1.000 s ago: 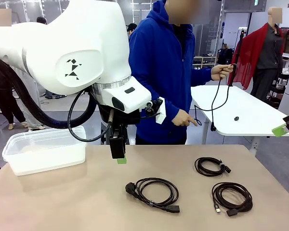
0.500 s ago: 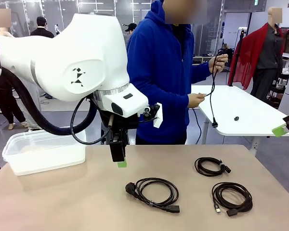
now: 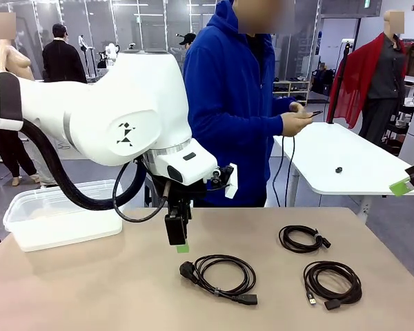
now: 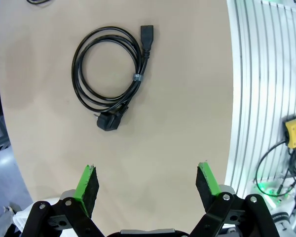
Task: Organize and store the cables.
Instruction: Place the Power Cable into the Organizing box.
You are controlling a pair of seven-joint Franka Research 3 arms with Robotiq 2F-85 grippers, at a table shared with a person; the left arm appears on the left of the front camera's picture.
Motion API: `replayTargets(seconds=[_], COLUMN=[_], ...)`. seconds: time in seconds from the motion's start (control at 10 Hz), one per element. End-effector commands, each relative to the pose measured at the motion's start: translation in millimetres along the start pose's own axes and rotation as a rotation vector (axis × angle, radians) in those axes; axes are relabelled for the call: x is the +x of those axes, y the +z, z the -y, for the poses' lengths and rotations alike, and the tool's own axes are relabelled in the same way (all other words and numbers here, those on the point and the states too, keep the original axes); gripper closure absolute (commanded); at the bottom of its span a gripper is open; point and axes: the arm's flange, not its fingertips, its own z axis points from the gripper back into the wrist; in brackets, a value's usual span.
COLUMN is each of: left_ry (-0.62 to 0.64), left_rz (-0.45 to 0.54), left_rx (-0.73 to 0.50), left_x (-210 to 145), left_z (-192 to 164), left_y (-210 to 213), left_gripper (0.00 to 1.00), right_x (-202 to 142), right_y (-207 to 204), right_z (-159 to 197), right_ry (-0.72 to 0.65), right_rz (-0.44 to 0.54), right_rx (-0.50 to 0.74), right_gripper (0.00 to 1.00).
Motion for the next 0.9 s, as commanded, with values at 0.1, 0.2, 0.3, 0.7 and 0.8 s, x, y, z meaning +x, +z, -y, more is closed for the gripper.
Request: replayTargets(seconds=[0.1, 0.2, 0.3, 0.7, 0.8], left_ry=[-0.027, -0.035, -0.044, -0.109, -0.107], left_rz=[0.041, 0.054, 0.047, 0.073, 0.061], left_rx=[-0.051, -0.069, -0.092, -0.128, -0.140], left_x=[9, 11, 14, 28, 31], left_z=[-20, -28, -34, -54, -57], left_y=[-12, -19, -25, -56, -65], left_gripper=[0.00, 0.00, 0.00, 0.00, 0.00], right_x=[-1, -1, -1, -1, -1], right_y=[0, 0, 0, 0, 0], right_z=[0, 0, 0, 0, 0], right_ry=[0.006, 0.006, 0.006, 0.006, 0.006], right_rz=[0.001, 0.001, 0.001, 0.001, 0.001], right_rx=[0.002, 0.002, 0.002, 0.002, 0.002], right_gripper=[0.00, 0.00, 0.00, 0.00, 0.00])
